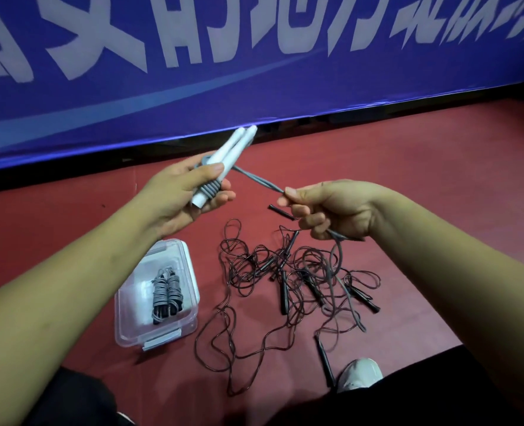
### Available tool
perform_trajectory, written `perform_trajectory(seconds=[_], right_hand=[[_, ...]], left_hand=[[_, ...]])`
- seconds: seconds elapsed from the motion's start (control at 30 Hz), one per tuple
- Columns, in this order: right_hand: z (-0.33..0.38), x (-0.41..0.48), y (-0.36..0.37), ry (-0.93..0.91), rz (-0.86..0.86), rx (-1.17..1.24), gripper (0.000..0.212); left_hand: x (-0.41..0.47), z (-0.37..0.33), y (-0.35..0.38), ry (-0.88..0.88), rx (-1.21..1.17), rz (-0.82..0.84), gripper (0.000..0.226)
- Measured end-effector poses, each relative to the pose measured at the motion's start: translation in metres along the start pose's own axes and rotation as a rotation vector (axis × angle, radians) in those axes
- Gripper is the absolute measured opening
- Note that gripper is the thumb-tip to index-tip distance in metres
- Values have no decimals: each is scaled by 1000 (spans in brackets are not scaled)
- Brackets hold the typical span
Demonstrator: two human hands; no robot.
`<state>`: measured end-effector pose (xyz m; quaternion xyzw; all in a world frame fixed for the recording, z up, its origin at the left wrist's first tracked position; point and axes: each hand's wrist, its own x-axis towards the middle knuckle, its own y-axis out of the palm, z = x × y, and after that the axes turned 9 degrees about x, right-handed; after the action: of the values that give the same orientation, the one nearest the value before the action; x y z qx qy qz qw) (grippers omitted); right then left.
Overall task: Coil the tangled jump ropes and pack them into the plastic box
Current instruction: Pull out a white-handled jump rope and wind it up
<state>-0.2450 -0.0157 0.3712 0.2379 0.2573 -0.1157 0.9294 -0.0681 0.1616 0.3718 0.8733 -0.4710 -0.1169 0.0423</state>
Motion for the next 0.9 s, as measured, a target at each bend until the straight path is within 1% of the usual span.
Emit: perform_trajectory(seconds=[0.07,0.23,0.3,0.43,0.5,0.6,0.7,0.8,0.9], right_hand=[[1,-3,5,-13,9,-12,21],[-1,-11,18,-54,32,-65,29],[-2,-12,24,-99,19,-93,32],[1,-18,34,-228,-3,-196,34],[2,-25,36,-312,-32,-334,31],[3,-32,38,-440,-121,-548,28],[5,-35,38,-520,-177,-628,26],[7,-35,40,-558,-222,-729,28],[8,-35,42,-595,-246,-782,29]], left_hand=[[3,2,-4,-25,2,-16,24],[8,4,-7,-64,-66,-39,35],[9,2,-9,-67,-6,-43,35],[13,4,-11,-52,121,-40,22],[15,9,-12,-1,270,-46,27],[15,15,-13,92,578,-18,34],[12,18,-11,126,853,27,32],[8,21,-6,102,1058,97,31],[5,22,-1,36,1160,229,41]])
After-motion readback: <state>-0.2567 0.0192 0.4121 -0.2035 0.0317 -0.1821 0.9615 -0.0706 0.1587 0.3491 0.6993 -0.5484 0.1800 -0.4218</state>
